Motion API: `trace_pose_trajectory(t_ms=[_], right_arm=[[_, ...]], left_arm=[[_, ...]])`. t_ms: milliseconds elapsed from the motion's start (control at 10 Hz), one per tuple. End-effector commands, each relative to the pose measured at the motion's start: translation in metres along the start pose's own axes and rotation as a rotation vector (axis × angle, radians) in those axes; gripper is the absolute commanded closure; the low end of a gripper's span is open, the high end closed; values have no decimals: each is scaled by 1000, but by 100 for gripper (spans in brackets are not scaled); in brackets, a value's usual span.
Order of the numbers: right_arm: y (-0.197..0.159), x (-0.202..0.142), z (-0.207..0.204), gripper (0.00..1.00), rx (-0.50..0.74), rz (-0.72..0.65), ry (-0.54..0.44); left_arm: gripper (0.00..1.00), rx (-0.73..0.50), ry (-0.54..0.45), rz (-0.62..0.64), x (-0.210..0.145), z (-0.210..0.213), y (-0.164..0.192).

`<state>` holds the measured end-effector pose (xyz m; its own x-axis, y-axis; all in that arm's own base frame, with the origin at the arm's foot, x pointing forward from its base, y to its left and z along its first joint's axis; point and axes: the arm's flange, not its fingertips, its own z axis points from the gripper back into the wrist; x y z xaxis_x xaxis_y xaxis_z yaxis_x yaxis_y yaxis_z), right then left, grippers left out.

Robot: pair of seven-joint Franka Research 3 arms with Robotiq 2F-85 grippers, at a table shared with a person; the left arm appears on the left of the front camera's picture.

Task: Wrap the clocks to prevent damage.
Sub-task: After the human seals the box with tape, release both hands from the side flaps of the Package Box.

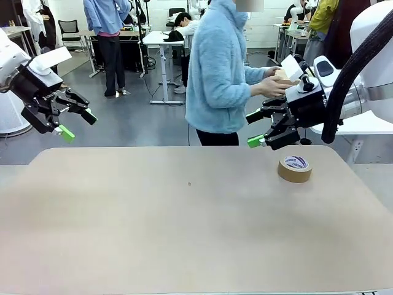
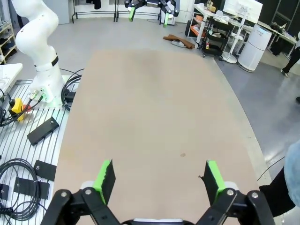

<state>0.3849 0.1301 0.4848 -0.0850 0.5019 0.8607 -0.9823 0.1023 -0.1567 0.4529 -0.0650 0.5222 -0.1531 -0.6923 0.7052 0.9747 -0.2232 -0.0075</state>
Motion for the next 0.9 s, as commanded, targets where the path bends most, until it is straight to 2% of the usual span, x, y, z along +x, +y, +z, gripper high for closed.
trace_pose_trajectory(t_ms=[0,200,400,500,600,700,800], right_arm=[[1,0,-1,0,11,14,-17],[0,0,0,0,3,2,-1],[-3,3,6,0,-4,-300,-170],[-1,3,6,0,-2,-392,-195],[0,2,6,0,-7,-437,-202],[0,1,6,0,-18,-485,-171],[4,0,4,0,29,-514,-124]], left_arm=[[0,-2,-2,6,-1,0,0],[0,-2,-2,6,-1,0,0],[0,-2,-2,6,-1,0,0],[0,-2,-2,6,-1,0,0],[0,-2,-2,6,-1,0,0],[0,-2,-2,6,-1,0,0],[0,-2,-2,6,-1,0,0]])
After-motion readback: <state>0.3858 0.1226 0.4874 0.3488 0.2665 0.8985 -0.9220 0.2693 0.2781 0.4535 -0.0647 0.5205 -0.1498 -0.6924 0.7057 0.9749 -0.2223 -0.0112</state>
